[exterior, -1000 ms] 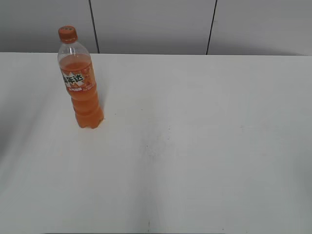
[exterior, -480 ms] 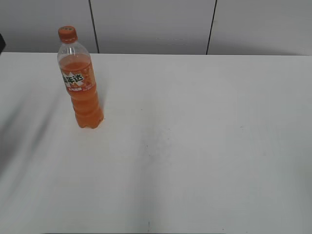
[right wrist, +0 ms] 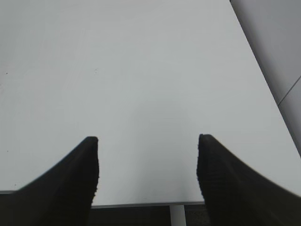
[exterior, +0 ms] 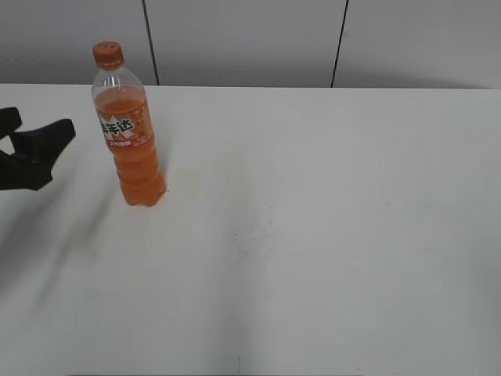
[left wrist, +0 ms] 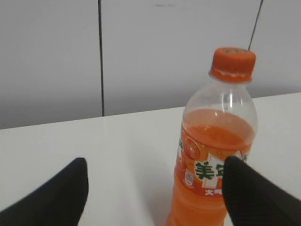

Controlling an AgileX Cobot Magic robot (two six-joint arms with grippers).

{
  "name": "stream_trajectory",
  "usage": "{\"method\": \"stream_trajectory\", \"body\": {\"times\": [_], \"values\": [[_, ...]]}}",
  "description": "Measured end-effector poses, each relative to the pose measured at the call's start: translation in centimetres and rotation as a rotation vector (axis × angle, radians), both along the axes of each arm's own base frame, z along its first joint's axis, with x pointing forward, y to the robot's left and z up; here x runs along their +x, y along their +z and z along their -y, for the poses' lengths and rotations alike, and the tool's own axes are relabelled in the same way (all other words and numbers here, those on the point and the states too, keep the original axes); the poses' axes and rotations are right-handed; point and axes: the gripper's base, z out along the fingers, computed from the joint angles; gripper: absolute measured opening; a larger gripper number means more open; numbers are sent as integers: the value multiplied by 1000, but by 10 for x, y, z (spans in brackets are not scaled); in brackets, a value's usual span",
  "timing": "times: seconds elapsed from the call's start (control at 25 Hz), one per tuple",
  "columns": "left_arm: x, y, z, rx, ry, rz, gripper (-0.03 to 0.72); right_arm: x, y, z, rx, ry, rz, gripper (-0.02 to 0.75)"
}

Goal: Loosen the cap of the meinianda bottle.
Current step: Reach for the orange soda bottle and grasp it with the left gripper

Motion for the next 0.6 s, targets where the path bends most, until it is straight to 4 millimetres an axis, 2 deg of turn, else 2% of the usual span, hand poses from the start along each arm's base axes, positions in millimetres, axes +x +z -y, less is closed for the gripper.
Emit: {"method": "stream_trajectory", "body": {"times": [0.32, 0.6], "values": [[5, -56, 9, -2, -256, -142, 533, 0, 0, 0, 0, 0, 0, 493], [16, -62, 9, 19, -345, -132, 533, 0, 0, 0, 0, 0, 0, 493]]}}
